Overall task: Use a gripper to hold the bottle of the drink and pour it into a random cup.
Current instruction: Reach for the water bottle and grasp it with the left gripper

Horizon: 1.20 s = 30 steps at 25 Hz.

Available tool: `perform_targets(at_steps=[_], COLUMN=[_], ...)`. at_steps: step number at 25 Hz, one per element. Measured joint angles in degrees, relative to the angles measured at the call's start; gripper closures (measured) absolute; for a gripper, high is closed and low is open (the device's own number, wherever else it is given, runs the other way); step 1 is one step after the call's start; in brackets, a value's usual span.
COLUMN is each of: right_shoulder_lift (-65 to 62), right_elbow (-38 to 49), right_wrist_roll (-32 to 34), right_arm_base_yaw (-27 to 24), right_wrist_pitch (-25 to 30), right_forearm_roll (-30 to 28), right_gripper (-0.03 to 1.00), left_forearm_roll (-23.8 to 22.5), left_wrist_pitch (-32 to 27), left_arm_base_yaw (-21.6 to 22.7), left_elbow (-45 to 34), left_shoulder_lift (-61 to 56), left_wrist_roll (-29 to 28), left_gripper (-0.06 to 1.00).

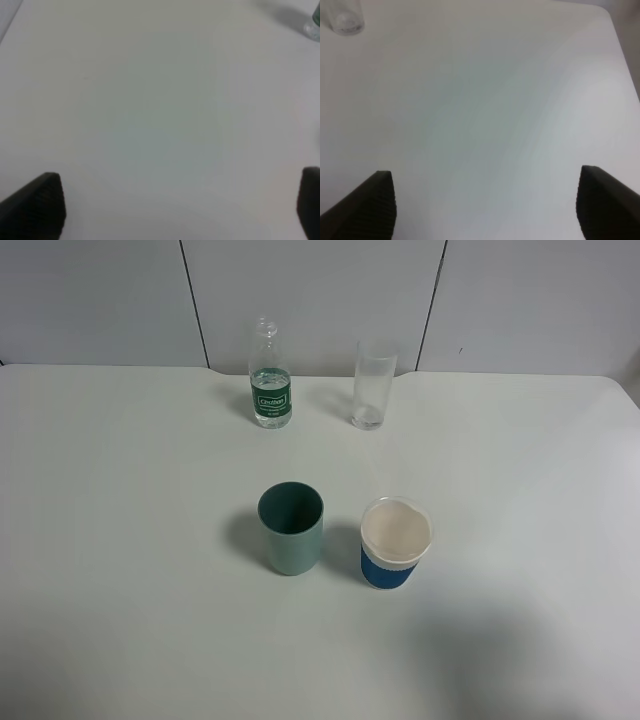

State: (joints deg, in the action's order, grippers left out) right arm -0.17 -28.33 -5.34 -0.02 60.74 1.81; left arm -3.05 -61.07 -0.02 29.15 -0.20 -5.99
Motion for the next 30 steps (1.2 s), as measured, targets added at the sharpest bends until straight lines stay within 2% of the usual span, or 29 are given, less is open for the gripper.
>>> perform_targets(at_steps=[30], right_shoulder_lift=[0.0], right_elbow=[0.0], right_wrist_roll=[0.0], right_arm_base_yaw=[0.0], right_wrist_pitch=[0.0], right_forearm_roll=[0.0], right_gripper=[0.23], left_forearm_roll=[0.0], left_wrist_pitch=[0.0], left_arm_base_yaw=[-0.55], left_elbow=[0.0], left_shoulder_lift=[0.2], left_wrist_roll=[0.0], left_gripper=[0.02])
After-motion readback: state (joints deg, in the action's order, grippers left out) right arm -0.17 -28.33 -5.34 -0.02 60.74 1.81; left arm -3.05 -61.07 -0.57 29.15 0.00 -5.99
